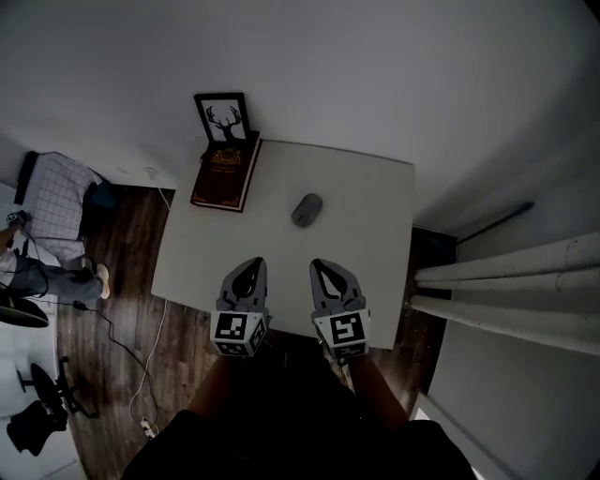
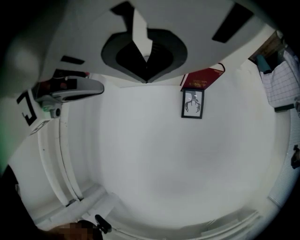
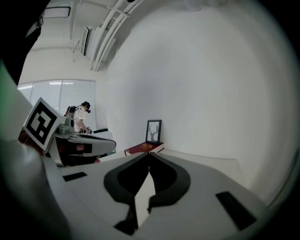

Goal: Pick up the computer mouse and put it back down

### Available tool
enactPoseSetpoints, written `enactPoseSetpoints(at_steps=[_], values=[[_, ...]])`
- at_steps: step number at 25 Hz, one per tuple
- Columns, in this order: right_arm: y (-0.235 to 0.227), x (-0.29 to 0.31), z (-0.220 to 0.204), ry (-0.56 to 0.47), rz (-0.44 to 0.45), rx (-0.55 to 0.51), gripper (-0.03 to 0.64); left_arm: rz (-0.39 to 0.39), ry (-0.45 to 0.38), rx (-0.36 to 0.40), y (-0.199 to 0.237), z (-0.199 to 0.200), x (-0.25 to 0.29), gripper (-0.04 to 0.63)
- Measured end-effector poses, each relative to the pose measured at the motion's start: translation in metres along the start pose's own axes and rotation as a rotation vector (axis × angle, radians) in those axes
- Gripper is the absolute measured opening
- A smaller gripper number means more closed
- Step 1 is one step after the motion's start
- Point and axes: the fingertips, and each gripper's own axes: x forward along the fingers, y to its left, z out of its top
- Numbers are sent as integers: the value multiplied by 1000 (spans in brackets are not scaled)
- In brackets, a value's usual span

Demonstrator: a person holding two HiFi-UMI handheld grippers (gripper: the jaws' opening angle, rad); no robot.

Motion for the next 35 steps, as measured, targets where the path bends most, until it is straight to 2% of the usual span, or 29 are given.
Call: enactPoseSetpoints(at_steps=[4,8,11,20,24,29,35], values=[[22,7,-13,25,20,-55,20,15,-23,32,0,-6,-35,2],[65,1,-19,48,43,-63,20,23,-9,-10,5,-22,-76,2],[97,-10,-22,57,45,-94,20,23,-9,-11,10,-39,-104,2],[212,-77,-37,32,26,-133,20,-25,-66,-36,14,-69,-214,2],[253,-119,-35,18,-11,-166,20,-54,-118,-56,8,-66,-266,2],[283,-176,-54,21,-62,-199,19,-134,-148,-69,-21,-75,-311,2],[269,-206,-34,-91,-114,-196,19,-187,-173,-33,-54,-72,-322,2]])
